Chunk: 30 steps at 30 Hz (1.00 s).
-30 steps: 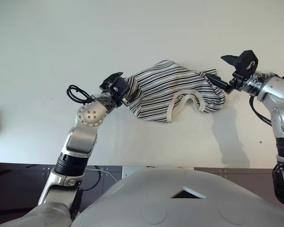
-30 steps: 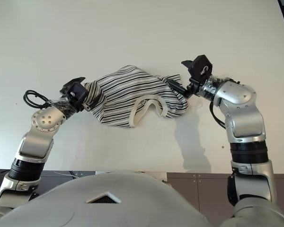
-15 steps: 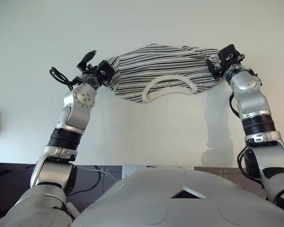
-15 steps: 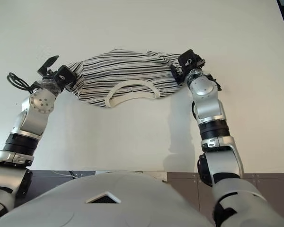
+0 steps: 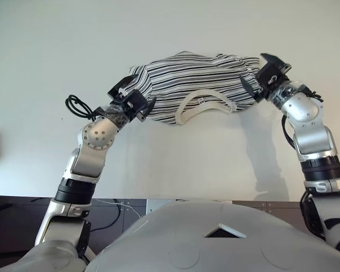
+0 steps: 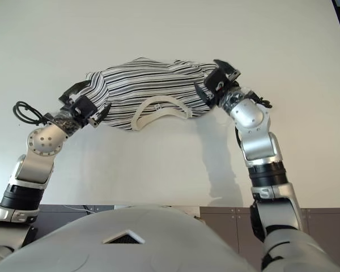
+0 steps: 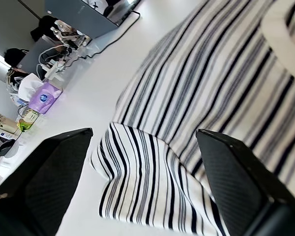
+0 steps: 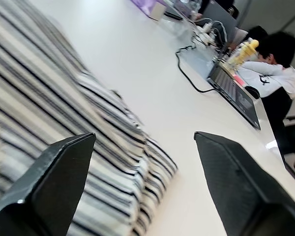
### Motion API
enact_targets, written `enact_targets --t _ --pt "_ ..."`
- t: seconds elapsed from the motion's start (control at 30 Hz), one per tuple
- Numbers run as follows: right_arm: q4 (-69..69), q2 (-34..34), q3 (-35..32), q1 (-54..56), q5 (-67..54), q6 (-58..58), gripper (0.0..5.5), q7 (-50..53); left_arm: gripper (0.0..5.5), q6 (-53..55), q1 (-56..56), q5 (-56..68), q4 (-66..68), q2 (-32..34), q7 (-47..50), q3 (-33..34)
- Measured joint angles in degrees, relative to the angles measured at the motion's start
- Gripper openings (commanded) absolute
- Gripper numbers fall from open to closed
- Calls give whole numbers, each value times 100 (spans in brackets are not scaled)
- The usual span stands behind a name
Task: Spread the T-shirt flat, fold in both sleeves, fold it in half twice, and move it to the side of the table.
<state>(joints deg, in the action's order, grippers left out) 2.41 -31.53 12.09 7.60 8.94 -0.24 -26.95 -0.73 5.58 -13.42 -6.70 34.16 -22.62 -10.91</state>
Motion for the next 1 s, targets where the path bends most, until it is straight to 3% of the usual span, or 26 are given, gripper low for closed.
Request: enact_targets --t 0.07,0.17,0.33,0.47,0.77,1.0 --pt "-98 -662 -33 -264 403 -497 371 -131 390 -131 362 -123 -227 405 -112 278" --pt "752 -1415 -123 -46 1423 -1164 371 491 390 -253 589 -317 -479 906 -436 423" --pt "2182 -1131 320 1026 2061 -2072 371 1111 390 -302 551 -550 -487 898 -774 20" --pt "2699 -870 717 1029 2168 -2555 371 1084 390 -605 546 -910 -378 1057 -752 -88" --pt "2433 -1426 274 758 1999 -3135 371 1105 390 -1091 83 -1715 256 915 3 -338" --pt "2542 -1868 288 420 1731 -3650 371 219 286 -1402 80 -1722 532 861 194 -468"
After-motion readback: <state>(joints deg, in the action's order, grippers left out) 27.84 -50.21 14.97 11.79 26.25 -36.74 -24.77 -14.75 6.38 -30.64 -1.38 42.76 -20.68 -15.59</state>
